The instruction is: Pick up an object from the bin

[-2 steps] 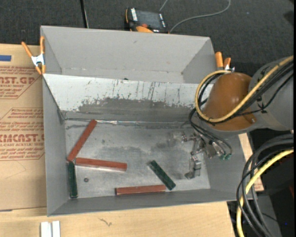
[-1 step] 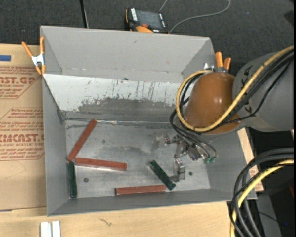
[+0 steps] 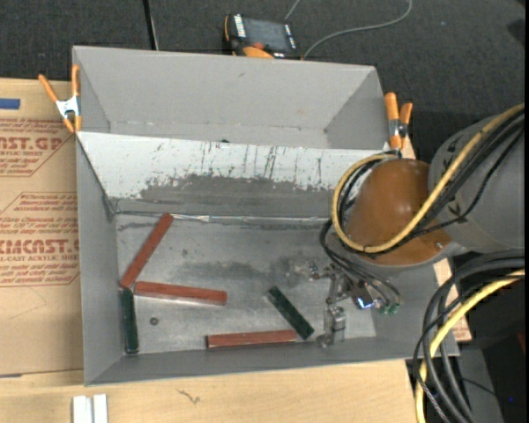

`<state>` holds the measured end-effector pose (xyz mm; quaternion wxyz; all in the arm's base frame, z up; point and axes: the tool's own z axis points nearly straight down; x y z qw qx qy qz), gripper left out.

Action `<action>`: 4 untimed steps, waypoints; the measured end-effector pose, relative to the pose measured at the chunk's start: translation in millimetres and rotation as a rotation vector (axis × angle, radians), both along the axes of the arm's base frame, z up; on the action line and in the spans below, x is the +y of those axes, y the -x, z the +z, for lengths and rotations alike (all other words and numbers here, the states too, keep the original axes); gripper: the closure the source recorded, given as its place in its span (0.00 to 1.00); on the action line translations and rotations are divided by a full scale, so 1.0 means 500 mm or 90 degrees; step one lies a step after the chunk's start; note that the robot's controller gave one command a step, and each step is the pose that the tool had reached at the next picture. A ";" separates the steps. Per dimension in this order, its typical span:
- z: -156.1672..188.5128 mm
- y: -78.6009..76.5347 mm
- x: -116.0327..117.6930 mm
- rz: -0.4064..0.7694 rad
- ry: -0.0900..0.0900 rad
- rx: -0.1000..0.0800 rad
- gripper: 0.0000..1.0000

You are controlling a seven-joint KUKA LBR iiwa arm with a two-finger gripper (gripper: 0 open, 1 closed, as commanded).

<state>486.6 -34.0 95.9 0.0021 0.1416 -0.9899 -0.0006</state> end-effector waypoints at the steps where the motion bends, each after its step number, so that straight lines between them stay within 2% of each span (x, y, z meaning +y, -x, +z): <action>1: -0.024 -0.008 0.092 0.003 -0.001 -0.002 0.00; 2: -0.038 -0.100 -0.007 0.012 0.002 -0.006 0.00; 3: -0.037 -0.096 0.000 0.014 0.001 -0.003 1.00; 4: 0.271 -0.071 0.013 0.026 0.001 -0.009 1.00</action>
Offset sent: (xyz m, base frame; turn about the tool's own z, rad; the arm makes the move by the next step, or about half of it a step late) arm 0.0044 0.0424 -0.0108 -0.0004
